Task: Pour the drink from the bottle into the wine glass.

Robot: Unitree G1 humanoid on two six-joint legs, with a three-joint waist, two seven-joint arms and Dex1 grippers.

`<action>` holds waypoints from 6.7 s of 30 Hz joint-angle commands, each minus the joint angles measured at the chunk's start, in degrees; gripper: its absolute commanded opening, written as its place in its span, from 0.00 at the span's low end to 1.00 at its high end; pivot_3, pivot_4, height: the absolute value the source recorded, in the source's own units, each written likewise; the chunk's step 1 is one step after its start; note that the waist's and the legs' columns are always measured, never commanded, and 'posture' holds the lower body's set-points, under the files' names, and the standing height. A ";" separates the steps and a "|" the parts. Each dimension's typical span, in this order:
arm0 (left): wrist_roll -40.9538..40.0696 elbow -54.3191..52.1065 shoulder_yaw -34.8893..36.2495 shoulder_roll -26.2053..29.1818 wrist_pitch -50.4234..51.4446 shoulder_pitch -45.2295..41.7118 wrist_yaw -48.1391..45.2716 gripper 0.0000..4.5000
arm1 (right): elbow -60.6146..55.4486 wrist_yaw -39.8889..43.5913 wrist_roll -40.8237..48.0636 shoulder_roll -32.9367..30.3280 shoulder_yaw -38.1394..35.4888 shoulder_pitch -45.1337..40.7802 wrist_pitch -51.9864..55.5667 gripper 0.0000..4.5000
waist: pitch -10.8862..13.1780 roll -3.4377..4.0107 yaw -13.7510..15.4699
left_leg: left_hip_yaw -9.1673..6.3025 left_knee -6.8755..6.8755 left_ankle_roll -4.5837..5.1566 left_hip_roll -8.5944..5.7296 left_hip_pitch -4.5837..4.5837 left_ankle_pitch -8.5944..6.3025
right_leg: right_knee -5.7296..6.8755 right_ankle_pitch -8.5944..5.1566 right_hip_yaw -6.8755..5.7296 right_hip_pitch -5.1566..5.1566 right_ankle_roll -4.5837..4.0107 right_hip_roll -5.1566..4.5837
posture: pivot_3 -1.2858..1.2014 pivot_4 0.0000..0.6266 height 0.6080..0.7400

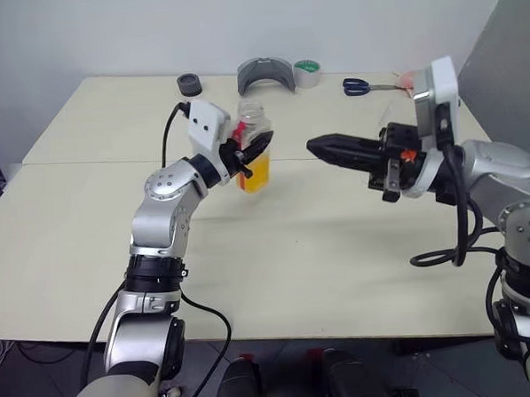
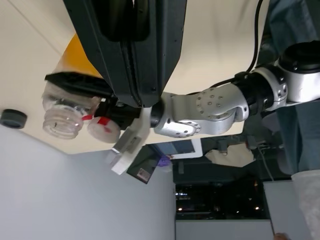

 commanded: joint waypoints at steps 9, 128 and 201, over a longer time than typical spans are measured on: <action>3.06 2.77 9.45 1.66 -7.74 3.44 13.09 0.39 | -3.90 -1.10 -2.58 2.53 1.68 5.88 -4.44 0.01 | 0.00 0.00 0.04 | 0.00 0.00 -0.01 0.01 0.02 0.01 | 0.04 0.00 -0.01 0.01 0.00 -0.01 | 0.52 0.24 1.00; -20.70 -33.10 5.46 17.02 13.26 33.74 -11.69 0.99 | 18.36 -28.11 -37.66 12.10 -0.50 24.24 -21.53 1.00 | -0.22 -0.34 -0.41 | 0.05 0.00 -0.03 0.05 0.22 0.02 | 0.17 -0.07 0.04 0.05 0.13 0.03 | 0.52 0.24 1.00; -21.30 -52.07 23.06 10.18 8.45 60.58 0.96 1.00 | 81.27 -5.74 -46.27 32.11 8.21 -18.37 -49.55 0.03 | -0.16 -0.22 -0.95 | 0.05 -0.05 -0.02 0.00 0.20 0.01 | 0.19 -0.02 -0.04 0.01 -0.08 -0.15 | 0.52 0.24 1.00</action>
